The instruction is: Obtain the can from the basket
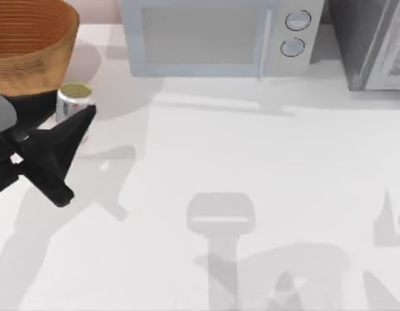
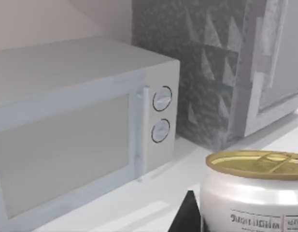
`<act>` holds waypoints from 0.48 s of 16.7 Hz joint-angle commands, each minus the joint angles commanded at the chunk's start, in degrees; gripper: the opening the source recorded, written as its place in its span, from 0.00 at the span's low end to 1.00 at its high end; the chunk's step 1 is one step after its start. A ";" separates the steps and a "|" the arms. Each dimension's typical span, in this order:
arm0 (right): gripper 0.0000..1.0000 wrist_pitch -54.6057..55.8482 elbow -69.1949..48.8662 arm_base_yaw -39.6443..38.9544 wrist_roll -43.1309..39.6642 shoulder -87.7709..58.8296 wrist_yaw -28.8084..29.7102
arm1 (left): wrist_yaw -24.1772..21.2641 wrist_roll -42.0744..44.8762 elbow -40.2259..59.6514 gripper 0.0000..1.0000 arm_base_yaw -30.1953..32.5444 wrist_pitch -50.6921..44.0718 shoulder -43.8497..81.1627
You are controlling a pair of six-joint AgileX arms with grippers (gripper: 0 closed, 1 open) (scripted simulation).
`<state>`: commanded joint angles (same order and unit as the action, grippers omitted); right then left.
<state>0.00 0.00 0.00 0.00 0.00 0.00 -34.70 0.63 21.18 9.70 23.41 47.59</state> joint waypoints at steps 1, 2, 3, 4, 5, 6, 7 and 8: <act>1.00 0.00 0.00 0.00 0.00 0.00 0.00 | -1.91 -0.03 1.20 0.00 0.54 1.51 2.95; 1.00 0.00 0.00 0.00 0.00 0.00 0.00 | -3.76 -0.04 2.39 0.00 1.06 3.04 5.87; 1.00 0.00 0.00 0.00 0.00 0.00 0.00 | -5.60 -0.04 3.58 0.00 1.58 4.57 8.79; 1.00 0.00 0.00 0.00 0.00 0.00 0.00 | -7.35 -0.04 4.78 0.00 2.06 6.14 11.68; 1.00 0.00 0.00 0.00 0.00 0.00 0.00 | -9.10 -0.05 5.98 0.00 2.53 7.72 14.57; 1.00 0.00 0.00 0.00 0.00 0.00 0.00 | -10.68 -0.01 7.18 0.00 2.88 9.34 17.43; 1.00 0.00 0.00 0.00 0.00 0.00 0.00 | -12.25 0.03 8.38 0.00 3.22 10.96 20.29; 1.00 0.00 0.00 0.00 0.00 0.00 0.00 | -13.85 -0.01 9.52 0.00 3.63 12.56 23.19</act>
<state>0.00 0.00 0.00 0.00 0.00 0.00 -48.55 0.63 30.70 13.33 35.97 70.78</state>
